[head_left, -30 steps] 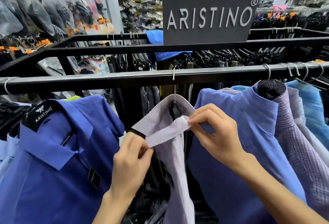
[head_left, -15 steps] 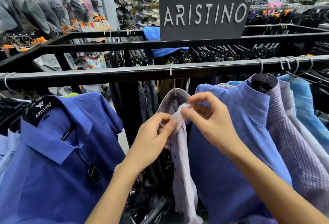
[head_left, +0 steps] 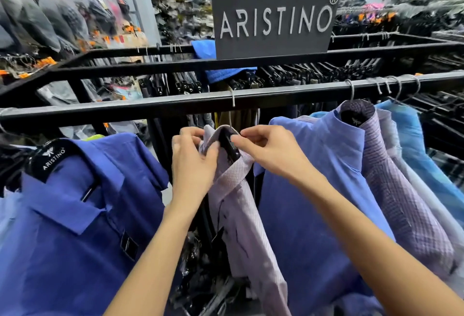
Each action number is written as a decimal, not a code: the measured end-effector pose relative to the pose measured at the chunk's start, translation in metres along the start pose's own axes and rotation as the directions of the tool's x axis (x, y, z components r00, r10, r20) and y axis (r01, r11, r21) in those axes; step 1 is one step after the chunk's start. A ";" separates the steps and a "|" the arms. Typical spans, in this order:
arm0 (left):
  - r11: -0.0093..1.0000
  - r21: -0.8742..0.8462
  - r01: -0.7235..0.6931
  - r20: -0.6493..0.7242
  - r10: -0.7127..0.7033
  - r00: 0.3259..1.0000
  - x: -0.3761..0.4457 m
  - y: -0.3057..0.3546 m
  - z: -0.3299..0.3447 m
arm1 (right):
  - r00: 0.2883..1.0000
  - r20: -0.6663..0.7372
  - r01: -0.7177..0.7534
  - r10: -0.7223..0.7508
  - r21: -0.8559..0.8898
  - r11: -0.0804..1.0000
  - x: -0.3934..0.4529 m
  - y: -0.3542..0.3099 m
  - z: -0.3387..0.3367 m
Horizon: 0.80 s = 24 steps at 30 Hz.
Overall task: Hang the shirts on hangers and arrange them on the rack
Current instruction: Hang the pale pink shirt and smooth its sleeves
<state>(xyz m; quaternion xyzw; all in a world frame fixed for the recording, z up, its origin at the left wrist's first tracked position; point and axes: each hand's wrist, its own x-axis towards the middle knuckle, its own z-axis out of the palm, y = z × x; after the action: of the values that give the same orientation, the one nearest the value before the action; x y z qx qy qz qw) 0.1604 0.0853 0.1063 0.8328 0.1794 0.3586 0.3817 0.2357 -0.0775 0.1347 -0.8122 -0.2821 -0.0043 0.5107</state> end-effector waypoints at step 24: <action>0.850 -0.098 0.517 0.713 -0.303 0.633 0.093 -0.014 -0.013 | 0.694 0.620 -0.656 0.368 0.333 0.677 0.037 0.007 -0.013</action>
<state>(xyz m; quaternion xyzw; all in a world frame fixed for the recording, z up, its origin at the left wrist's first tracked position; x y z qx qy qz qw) 0.2137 0.1544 0.1444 0.7740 0.1603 -0.0426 0.6111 0.2738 -0.0743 0.1461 -0.6551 -0.1453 0.4351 0.6003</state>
